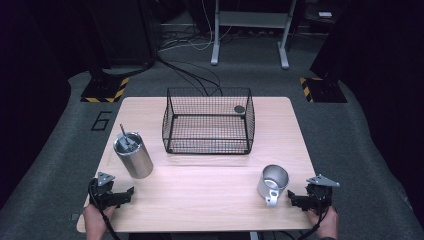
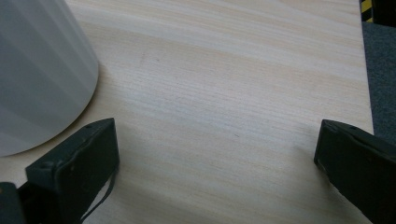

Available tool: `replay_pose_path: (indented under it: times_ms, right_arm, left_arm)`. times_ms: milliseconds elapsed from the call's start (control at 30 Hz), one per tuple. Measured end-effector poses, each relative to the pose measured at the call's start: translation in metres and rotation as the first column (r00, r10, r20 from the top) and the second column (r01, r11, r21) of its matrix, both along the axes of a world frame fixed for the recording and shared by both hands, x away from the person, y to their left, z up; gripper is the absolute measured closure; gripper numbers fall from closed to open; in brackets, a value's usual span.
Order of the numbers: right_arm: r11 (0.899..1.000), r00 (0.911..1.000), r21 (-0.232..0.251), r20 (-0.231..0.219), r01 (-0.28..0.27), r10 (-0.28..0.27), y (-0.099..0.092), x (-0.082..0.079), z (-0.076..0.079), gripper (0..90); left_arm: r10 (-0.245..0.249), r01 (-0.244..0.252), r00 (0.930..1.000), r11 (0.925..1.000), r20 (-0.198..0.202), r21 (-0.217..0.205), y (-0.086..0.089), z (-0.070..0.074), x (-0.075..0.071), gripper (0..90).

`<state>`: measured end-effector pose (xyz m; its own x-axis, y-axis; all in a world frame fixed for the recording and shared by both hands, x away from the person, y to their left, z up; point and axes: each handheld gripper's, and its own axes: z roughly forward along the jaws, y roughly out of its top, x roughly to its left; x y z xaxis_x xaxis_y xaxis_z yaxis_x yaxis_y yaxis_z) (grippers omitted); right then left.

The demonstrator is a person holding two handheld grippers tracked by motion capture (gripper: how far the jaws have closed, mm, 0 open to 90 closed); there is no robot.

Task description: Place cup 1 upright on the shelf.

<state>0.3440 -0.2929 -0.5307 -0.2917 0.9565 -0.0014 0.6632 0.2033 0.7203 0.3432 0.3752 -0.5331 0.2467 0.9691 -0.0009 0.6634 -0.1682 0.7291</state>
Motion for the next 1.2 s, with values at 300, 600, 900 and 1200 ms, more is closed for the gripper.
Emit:
replay_pose_path:
  times_ms: [300,600,900,1200]
  right_arm:
    - [1.000,1.0000,-0.004,0.004,0.006,-0.006,-0.002,0.009,0.000,0.0]
    - [0.999,0.9992,-0.019,0.015,-0.038,0.038,0.000,0.013,0.000,0.0]
    - [0.999,0.9989,-0.002,0.002,-0.046,0.046,-0.002,0.015,0.000,0.0]
    - [0.999,0.9988,-0.003,0.005,-0.050,0.050,-0.002,0.015,0.000,0.0]
  left_arm:
    - [0.015,-0.015,0.9999,0.9999,-0.003,-0.006,-0.001,0.000,0.002,0.2]
    - [0.018,-0.018,0.9998,0.9998,-0.001,-0.002,0.002,0.000,0.002,0.3]
    - [0.002,-0.002,1.0000,0.9997,0.003,-0.023,0.003,0.001,0.000,0.4]
    - [0.001,0.000,0.9996,0.9991,0.029,-0.043,0.005,0.014,-0.002,0.4]
